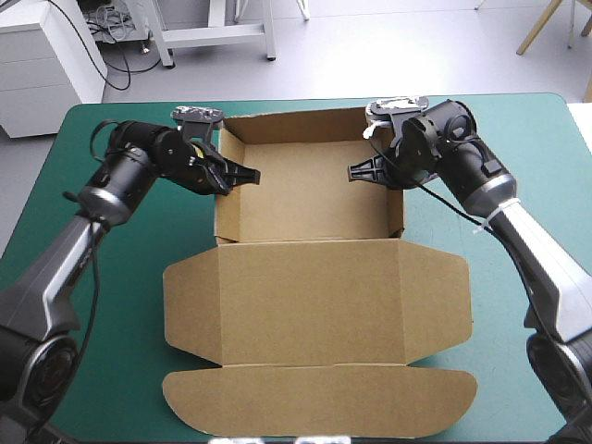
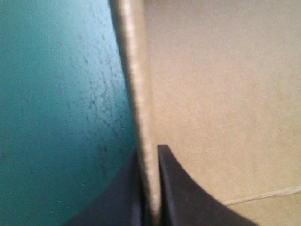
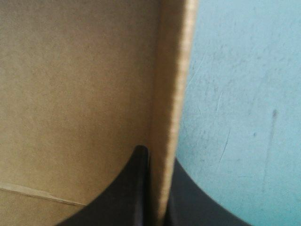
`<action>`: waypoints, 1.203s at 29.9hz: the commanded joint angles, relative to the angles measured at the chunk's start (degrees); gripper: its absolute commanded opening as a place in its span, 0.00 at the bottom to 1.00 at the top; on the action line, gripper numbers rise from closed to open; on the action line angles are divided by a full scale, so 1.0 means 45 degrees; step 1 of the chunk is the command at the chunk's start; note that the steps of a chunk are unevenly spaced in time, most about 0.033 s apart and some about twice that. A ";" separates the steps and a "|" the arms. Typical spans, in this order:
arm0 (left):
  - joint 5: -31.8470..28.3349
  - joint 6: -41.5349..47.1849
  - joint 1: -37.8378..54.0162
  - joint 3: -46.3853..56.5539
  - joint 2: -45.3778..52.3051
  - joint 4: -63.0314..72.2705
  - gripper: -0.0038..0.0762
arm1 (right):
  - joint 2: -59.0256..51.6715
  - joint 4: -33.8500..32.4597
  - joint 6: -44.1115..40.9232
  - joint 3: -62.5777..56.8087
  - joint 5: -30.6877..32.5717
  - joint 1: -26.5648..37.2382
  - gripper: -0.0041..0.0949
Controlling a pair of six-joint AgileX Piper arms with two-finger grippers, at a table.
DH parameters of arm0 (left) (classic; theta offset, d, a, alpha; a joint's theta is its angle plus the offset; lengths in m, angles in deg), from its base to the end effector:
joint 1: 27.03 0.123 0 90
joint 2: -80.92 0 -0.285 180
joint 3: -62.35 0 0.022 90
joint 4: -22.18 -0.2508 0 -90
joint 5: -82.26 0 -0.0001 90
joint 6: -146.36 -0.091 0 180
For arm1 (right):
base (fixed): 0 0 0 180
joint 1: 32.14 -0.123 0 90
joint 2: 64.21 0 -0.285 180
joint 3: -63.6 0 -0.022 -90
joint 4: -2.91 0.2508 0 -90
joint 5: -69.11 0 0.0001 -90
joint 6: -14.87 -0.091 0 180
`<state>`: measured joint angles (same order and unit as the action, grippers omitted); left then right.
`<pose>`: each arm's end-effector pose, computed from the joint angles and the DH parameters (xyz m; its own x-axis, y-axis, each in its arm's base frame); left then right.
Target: Fold the box
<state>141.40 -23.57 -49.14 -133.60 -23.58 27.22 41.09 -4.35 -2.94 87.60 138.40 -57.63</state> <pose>0.3403 -0.1457 0.3506 -0.8536 0.1109 -0.5090 0.2313 0.9562 -0.1796 0.3335 0.1471 0.3789 -0.8560 -0.1191 -0.5031 -0.1553 0.9874 0.0304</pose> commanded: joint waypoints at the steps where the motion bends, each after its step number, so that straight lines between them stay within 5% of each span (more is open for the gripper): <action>1: 0.0207 0.0368 -0.0441 -0.1147 -0.0617 0.0214 0.04 | 0.0064 0.1771 0.1013 0.0391 -0.0067 0.0679 0.04; 23: 0.0793 0.1095 -0.0645 -0.1231 -0.2818 -0.0118 0.04 | 0.2526 0.2387 0.2160 0.0370 -0.0091 0.1436 0.09; 26: 0.0841 0.1095 -0.0882 -0.1231 -0.2880 -0.0805 0.04 | 0.2552 0.2387 0.2368 0.0370 -0.0091 0.1436 0.21; 31: 0.0598 0.1095 -0.1130 -0.1231 -0.2909 -0.1306 0.09 | 0.2552 0.2387 0.2368 0.0370 -0.0091 0.1436 0.61; 36: 0.0681 0.1095 -0.1130 -0.1231 -0.2909 -0.1274 0.34 | 0.2552 0.2305 0.2368 0.0370 -0.0091 0.1436 0.86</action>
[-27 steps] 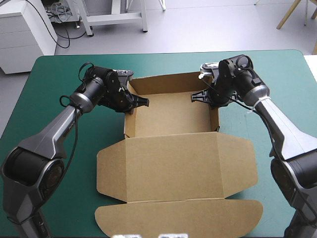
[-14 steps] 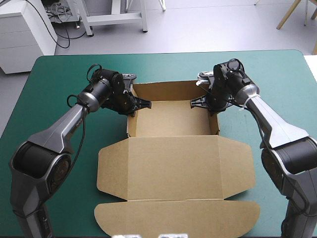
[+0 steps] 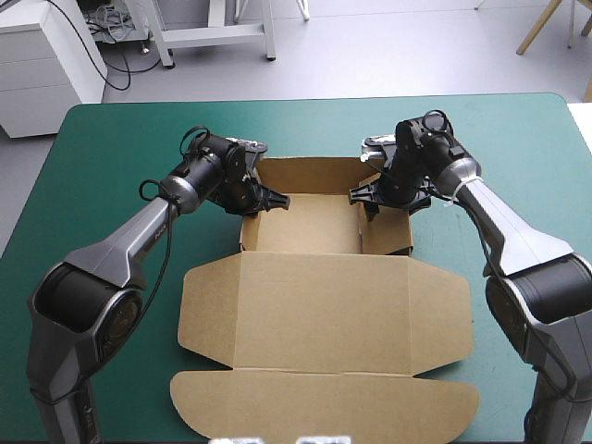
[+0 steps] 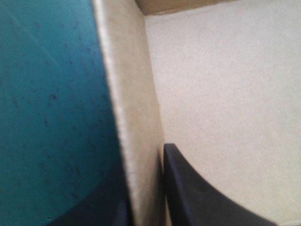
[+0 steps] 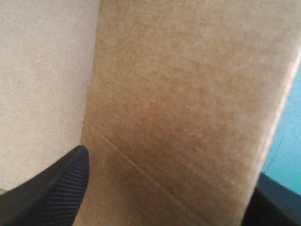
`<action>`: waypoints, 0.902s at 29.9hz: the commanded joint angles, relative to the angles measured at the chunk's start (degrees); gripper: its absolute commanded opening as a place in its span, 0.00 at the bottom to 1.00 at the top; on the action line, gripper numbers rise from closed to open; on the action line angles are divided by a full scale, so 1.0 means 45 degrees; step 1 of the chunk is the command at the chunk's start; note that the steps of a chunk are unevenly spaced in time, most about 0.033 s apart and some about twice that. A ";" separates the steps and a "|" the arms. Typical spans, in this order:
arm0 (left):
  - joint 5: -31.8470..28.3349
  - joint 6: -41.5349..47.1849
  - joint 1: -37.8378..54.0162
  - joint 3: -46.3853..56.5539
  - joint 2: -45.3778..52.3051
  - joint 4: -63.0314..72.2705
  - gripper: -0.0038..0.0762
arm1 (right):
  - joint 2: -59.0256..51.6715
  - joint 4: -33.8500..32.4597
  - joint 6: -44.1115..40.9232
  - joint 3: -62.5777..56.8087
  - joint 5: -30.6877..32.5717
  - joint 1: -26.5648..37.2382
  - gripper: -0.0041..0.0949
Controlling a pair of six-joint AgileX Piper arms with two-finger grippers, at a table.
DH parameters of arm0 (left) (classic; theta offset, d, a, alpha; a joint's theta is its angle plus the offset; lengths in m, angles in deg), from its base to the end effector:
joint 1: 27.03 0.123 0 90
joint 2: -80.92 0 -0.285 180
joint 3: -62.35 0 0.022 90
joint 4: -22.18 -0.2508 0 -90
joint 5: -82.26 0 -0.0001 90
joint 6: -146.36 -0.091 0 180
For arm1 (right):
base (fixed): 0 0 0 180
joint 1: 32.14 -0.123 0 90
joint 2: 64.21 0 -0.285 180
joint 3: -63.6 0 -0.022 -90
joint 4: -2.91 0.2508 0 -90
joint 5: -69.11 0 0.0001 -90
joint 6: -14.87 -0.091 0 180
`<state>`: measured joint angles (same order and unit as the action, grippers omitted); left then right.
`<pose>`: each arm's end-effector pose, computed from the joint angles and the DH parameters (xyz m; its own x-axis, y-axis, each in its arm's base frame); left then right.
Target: Fold the box
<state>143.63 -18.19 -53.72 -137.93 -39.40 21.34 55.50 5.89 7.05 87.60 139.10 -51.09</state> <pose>0.3790 -0.1892 0.2607 -0.9334 0.1787 -0.3111 0.2103 0.9750 -0.0710 0.3914 0.1391 0.2794 -0.9571 -0.1663 -0.2372 -0.1910 0.9779 0.0848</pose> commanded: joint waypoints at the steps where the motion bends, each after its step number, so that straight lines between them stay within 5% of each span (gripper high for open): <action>1: 0.0259 -0.0100 -0.0110 -0.0269 0.0607 0.0031 0.42 | -0.0650 0.0008 0.0147 0.0370 -0.0276 -0.0018 0.87; 5: 0.0507 -0.0100 -0.0110 -0.0269 0.0607 -0.0139 0.83 | -0.0650 -0.0022 0.0147 0.0370 -0.0352 -0.0018 0.87; 7: 0.0693 -0.0100 -0.0110 -0.0410 0.0607 -0.0367 0.94 | -0.0674 -0.0155 0.0147 0.0370 -0.0382 -0.0018 0.87; 16: 0.2853 -0.0100 -0.0084 -0.3936 0.0607 -0.1158 0.92 | -0.1806 -0.0292 0.0147 0.1663 -0.0236 0.0450 0.87; 27: 0.2872 -0.0484 -0.0084 -0.5818 0.2395 0.0414 0.91 | -0.5156 -0.1230 0.0205 0.1460 -0.0236 0.0450 0.86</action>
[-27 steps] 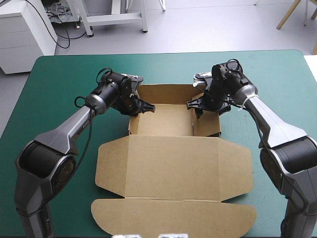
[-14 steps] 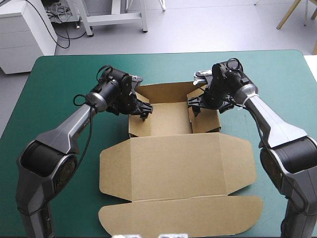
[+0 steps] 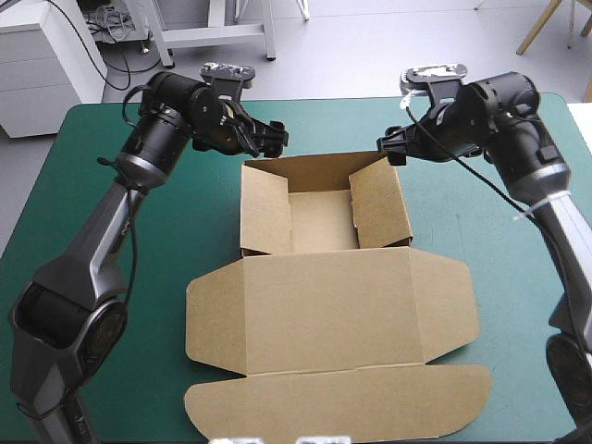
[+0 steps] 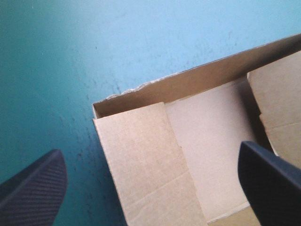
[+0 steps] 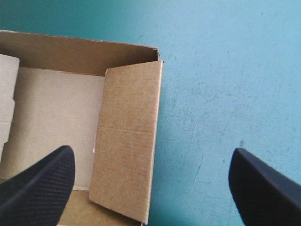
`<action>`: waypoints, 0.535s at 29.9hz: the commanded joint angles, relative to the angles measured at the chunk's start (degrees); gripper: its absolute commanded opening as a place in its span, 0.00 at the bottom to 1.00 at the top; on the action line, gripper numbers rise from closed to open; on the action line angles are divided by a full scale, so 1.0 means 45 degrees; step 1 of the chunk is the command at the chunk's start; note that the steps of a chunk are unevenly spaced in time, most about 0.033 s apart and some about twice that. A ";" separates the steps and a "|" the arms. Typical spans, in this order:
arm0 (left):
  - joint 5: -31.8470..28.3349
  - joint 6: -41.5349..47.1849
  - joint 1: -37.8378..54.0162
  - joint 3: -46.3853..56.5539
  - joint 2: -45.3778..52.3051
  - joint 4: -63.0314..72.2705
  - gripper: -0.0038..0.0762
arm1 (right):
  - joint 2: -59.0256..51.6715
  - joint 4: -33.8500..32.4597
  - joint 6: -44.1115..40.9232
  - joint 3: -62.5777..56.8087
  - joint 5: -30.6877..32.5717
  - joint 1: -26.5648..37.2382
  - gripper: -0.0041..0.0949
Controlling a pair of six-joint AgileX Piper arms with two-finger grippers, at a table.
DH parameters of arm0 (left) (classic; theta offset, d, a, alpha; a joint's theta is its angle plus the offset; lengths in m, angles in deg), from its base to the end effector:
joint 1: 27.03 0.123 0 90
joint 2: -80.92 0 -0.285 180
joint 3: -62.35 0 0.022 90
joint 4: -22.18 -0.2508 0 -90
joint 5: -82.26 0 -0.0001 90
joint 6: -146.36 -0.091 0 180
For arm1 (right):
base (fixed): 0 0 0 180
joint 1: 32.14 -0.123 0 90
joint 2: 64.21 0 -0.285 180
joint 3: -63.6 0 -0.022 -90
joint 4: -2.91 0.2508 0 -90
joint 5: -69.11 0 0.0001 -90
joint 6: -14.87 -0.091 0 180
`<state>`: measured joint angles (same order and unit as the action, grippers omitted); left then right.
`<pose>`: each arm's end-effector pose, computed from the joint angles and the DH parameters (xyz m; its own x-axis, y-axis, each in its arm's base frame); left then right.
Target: Fold the box
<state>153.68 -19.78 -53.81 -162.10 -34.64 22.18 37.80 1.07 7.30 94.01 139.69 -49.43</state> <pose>0.3646 -0.1840 0.4098 -0.7958 0.1333 -0.5906 0.2677 0.9524 -0.1457 0.3312 0.1002 0.4299 -0.7824 -0.1167 -0.6117 -0.1859 0.9813 0.0506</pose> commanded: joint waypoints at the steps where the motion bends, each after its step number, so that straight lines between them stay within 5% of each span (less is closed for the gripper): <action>1: 0.0638 -0.0131 -0.0064 -0.0446 0.1591 0.0227 0.91 | -0.1431 -0.0155 0.0151 -0.0096 -0.0366 0.0082 0.86; 7: 0.0638 -0.0127 -0.0064 0.0143 0.3488 0.0227 0.91 | -0.1974 0.0099 0.0348 -0.1059 -0.0366 0.0082 0.86; 16: 0.0638 -0.0182 -0.0064 0.4491 0.8238 -0.0877 0.91 | -0.0761 0.0067 0.0681 -0.1315 -0.0947 0.0082 0.86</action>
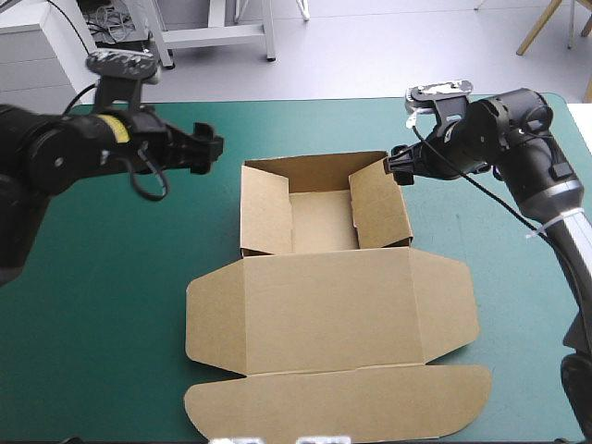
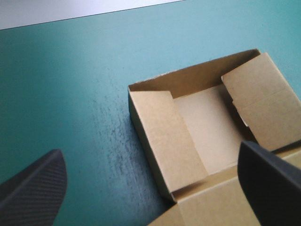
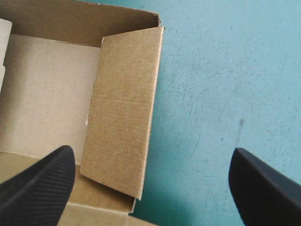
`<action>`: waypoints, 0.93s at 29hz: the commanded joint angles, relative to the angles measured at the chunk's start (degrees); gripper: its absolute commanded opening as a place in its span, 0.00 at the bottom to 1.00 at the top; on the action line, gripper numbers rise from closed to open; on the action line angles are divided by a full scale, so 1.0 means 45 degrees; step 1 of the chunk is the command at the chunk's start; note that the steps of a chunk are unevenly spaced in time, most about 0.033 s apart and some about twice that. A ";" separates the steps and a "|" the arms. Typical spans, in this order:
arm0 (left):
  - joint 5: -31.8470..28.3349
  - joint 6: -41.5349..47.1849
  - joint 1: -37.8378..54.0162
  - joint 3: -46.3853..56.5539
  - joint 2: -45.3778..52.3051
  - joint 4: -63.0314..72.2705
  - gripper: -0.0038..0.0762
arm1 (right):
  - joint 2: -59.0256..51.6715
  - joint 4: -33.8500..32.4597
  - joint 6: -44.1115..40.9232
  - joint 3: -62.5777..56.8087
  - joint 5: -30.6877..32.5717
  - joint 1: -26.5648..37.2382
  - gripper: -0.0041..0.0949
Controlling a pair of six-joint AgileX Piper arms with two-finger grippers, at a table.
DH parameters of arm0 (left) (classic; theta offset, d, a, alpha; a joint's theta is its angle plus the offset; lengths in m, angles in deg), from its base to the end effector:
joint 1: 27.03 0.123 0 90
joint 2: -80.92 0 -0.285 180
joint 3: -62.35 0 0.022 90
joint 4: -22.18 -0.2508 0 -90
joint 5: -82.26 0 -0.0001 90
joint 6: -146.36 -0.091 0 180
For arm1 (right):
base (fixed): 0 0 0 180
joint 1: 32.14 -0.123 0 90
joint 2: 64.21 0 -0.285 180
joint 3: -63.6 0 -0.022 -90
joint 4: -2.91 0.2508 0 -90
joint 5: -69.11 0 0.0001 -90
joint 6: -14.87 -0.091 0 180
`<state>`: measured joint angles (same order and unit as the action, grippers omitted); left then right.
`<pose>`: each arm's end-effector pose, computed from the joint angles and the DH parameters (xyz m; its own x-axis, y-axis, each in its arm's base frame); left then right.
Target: Fold the box
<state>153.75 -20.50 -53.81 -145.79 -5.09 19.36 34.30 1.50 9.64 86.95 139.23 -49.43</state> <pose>0.2261 -0.1093 0.5016 -0.6417 0.0865 -0.7621 0.2883 0.9479 -0.1351 0.3164 0.0963 0.4155 -0.8056 -0.1641 -0.5693 -0.2186 0.9754 0.0282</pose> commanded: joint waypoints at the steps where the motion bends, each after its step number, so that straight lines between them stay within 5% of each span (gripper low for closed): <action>1: 0.0623 -0.0021 -0.0064 0.1377 0.2199 -0.0250 0.91 | 0.0210 0.0033 0.0159 0.0255 -0.0846 0.0082 0.86; 23: 0.0598 0.0089 -0.0064 0.7855 0.7499 -0.0074 0.91 | 0.4235 0.1066 0.0589 0.0255 -0.0412 0.0082 0.86; 26: 0.0598 0.0089 -0.0064 0.8018 0.7594 0.0072 0.91 | 0.4373 0.1066 0.0589 0.0255 -0.0253 0.0082 0.78; 27: 0.0598 0.0089 -0.0064 0.8070 0.7644 0.0128 0.91 | 0.4373 0.1099 0.0565 0.0255 -0.0253 0.0082 0.65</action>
<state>153.76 -20.67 -53.81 -108.57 28.96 18.99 56.87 6.21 11.77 86.64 138.09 -49.43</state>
